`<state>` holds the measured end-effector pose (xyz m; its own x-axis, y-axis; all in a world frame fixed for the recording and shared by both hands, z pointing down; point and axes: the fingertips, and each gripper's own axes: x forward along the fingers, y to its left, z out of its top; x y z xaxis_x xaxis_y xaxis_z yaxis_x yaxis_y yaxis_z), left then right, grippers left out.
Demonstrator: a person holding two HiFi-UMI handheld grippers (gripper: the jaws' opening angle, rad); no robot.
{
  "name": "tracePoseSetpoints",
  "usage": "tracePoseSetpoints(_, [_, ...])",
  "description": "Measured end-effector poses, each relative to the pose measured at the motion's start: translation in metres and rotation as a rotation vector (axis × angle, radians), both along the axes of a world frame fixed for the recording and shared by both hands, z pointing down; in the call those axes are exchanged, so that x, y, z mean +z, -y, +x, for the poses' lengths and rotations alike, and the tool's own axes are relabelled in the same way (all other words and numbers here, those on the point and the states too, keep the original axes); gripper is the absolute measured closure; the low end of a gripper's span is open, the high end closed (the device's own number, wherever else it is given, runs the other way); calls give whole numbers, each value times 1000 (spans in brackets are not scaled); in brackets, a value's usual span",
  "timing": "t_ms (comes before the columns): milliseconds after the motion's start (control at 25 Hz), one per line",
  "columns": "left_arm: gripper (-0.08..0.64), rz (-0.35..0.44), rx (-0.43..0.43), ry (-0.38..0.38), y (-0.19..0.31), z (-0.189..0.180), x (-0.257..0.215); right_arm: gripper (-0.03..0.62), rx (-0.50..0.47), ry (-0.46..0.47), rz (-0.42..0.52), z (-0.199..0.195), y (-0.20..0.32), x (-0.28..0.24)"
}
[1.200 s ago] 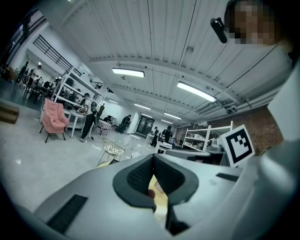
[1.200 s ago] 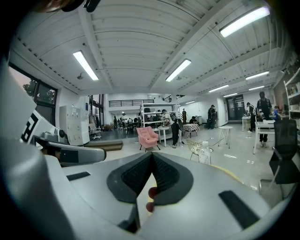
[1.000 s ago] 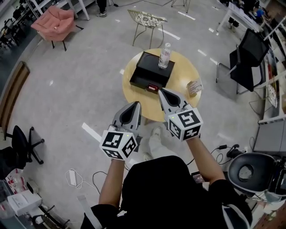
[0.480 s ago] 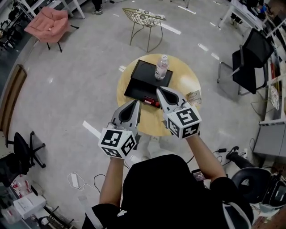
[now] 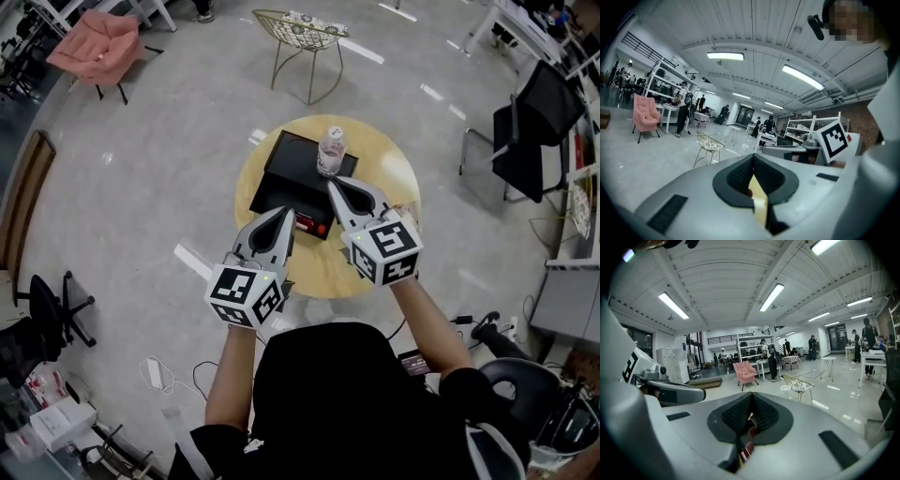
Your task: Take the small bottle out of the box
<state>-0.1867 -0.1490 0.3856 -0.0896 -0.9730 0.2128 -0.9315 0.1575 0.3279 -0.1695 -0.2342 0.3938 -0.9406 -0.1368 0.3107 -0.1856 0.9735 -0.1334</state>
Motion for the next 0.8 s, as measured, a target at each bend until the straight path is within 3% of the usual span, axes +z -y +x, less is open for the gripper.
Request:
tracePoseSetpoints(240, [551,-41,-9,21,6,-7,11,592,1,0,-20,-2,12,9])
tracePoseSetpoints(800, [551,-127,206,74,27,-9,41,592,101,-48,-24,4,27,25])
